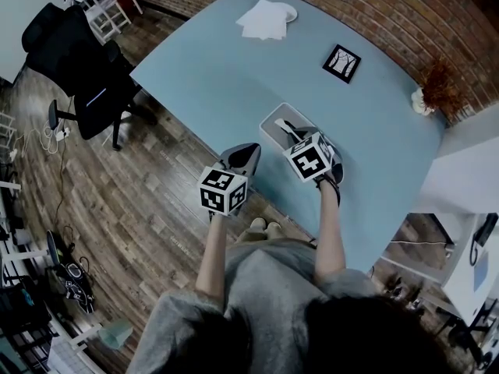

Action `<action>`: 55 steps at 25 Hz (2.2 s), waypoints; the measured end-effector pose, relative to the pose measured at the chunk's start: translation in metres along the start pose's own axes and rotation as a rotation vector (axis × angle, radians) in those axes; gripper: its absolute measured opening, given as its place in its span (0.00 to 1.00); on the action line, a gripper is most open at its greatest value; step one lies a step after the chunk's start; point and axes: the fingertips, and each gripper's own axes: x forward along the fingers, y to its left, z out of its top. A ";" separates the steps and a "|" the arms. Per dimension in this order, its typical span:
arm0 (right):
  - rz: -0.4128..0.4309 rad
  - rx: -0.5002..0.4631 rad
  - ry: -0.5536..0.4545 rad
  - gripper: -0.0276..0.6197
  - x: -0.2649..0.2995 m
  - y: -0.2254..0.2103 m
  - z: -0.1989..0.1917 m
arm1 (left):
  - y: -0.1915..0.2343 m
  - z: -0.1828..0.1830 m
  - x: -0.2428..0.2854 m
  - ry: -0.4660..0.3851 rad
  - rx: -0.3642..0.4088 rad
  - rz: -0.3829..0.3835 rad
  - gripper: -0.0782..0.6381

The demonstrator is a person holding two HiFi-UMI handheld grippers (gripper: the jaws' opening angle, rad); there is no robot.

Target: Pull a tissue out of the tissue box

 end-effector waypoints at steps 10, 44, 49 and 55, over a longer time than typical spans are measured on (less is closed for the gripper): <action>-0.020 0.018 -0.024 0.05 -0.010 -0.002 0.004 | -0.003 0.003 -0.003 -0.010 0.007 -0.011 0.11; -0.054 0.069 -0.181 0.05 -0.078 -0.011 0.020 | -0.029 0.036 -0.017 -0.084 0.069 -0.078 0.11; -0.051 0.090 -0.208 0.05 -0.086 -0.006 0.019 | -0.035 0.038 -0.021 -0.085 0.080 -0.094 0.11; -0.068 0.111 -0.241 0.05 -0.100 -0.007 0.014 | -0.044 0.040 -0.024 -0.089 0.097 -0.108 0.11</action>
